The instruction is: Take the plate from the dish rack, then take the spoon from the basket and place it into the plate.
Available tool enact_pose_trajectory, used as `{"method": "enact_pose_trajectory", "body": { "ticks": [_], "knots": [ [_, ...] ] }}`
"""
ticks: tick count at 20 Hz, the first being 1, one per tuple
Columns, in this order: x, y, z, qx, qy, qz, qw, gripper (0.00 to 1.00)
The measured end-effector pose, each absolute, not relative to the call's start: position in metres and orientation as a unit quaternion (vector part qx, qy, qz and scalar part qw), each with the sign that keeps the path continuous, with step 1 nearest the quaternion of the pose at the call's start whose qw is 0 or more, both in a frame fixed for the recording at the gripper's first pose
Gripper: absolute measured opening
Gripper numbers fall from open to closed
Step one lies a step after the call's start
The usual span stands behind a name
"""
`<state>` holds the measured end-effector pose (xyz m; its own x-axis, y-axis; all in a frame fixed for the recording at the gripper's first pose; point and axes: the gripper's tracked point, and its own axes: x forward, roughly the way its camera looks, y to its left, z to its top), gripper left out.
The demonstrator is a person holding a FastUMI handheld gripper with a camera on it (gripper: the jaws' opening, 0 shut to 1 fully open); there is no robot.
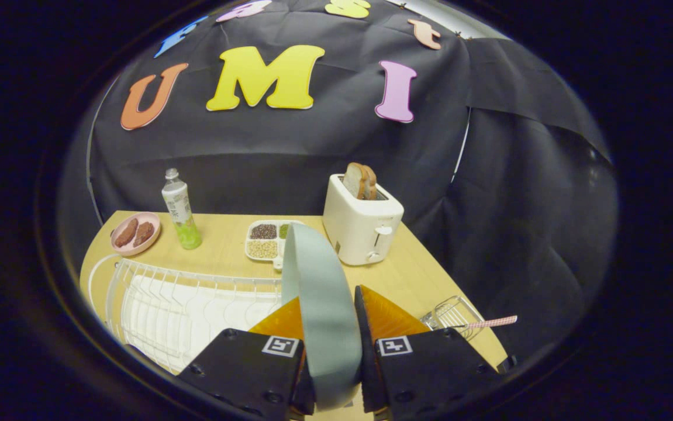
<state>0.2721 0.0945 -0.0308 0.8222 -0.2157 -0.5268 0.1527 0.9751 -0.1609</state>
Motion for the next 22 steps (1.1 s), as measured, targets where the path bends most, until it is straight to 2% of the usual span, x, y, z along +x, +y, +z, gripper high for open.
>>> {"method": "enact_pose_trajectory", "body": {
  "ticks": [3,8,17,22],
  "knots": [
    [0.258,0.100,-0.014,-0.039,0.259,-0.075,0.962,0.35],
    [0.190,0.112,-0.014,0.029,0.257,0.005,0.966,0.35],
    [0.058,0.124,-0.092,0.073,0.284,0.081,0.953,0.35],
    [0.037,0.132,-0.125,0.146,0.298,0.091,0.939,0.35]
  ]
}}
